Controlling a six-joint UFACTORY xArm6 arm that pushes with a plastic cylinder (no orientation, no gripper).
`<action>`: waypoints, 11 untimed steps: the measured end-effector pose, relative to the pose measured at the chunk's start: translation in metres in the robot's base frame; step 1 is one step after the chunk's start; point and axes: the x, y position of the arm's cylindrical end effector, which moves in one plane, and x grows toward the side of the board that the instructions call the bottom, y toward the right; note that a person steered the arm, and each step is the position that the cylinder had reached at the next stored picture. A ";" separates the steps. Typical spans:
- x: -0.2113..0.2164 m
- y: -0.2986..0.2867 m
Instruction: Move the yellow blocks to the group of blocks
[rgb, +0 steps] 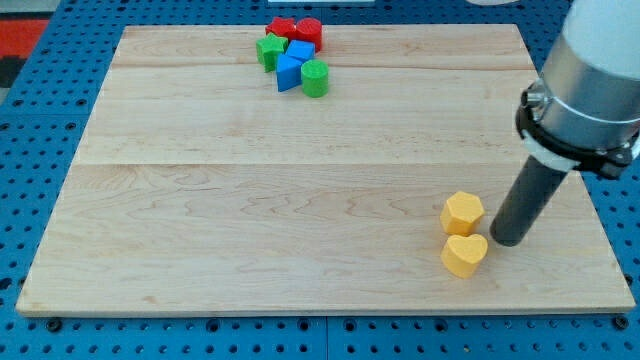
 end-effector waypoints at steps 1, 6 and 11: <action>-0.030 -0.043; -0.114 -0.143; -0.101 -0.039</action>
